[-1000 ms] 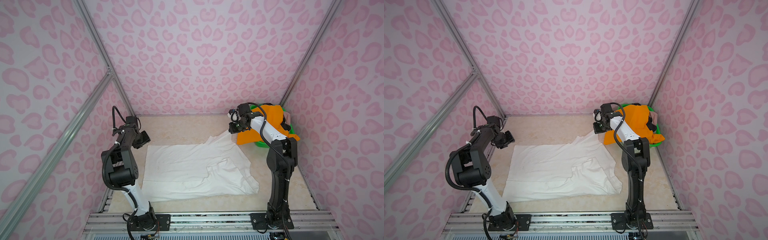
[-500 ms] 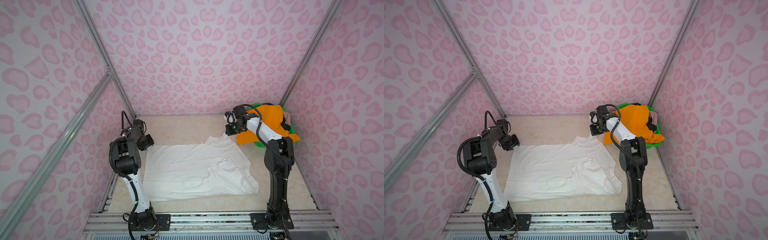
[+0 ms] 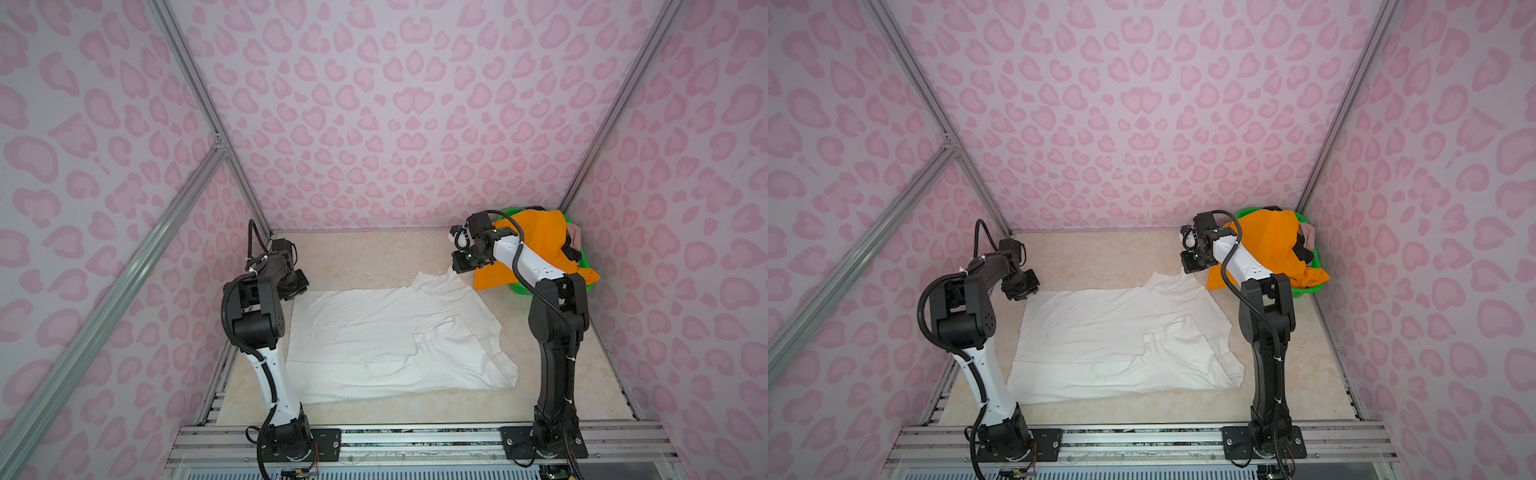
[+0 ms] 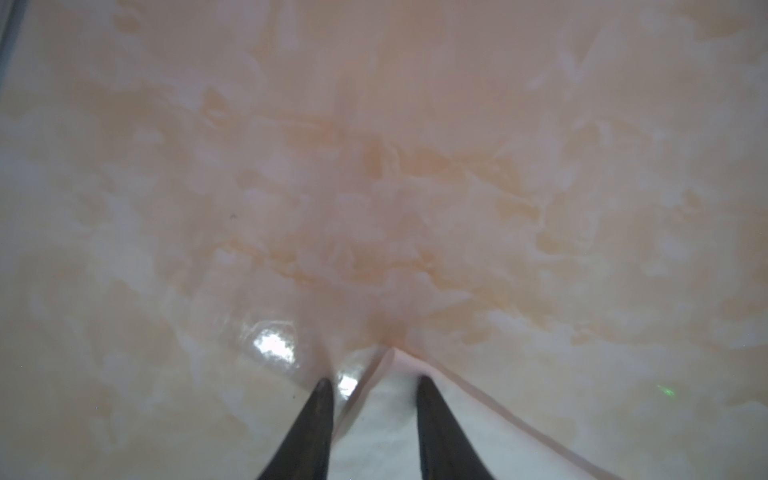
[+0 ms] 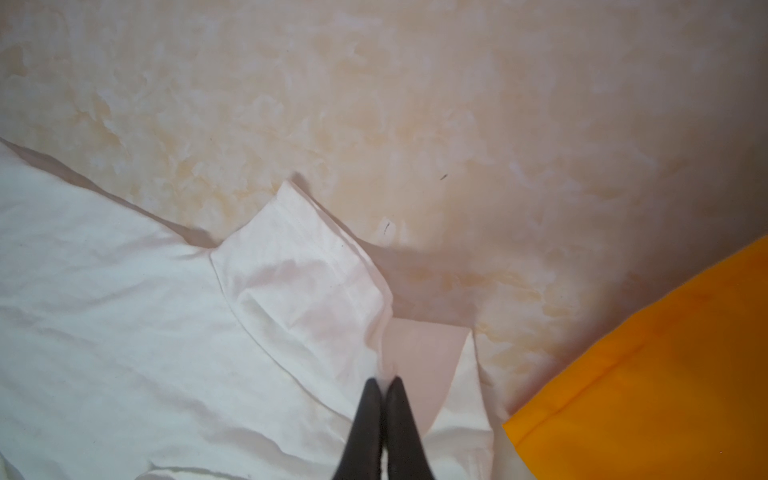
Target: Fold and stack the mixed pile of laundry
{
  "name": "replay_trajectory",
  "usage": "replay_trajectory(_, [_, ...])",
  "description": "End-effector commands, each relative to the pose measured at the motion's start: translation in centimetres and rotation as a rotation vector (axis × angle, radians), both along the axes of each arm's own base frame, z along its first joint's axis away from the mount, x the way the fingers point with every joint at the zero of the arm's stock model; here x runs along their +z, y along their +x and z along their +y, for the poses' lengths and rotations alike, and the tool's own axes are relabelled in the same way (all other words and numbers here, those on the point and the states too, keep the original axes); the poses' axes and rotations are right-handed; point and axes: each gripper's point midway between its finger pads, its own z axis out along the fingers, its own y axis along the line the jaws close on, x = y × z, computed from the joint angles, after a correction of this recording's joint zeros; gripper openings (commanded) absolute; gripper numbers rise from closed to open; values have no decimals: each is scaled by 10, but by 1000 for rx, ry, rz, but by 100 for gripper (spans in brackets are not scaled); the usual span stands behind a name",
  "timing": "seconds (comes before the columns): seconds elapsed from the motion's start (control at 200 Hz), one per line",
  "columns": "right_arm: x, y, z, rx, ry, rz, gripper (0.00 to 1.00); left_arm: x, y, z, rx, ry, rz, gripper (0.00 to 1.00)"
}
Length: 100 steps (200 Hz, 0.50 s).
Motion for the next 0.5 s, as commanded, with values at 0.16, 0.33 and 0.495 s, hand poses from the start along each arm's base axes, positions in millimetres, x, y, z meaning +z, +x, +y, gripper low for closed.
replay_trajectory(0.16, [0, -2, -7, -10, -4, -2, 0, -14, -9, -1, 7, 33, 98, 26])
replay_trajectory(0.33, [1, -1, -13, -23, 2, -5, 0, -15, -13, -3, -3, 37, 129, 18])
replay_trajectory(0.495, [0, -1, -15, -25, 9, -8, 0, -14, -15, -4, -6, 37, 132, 7])
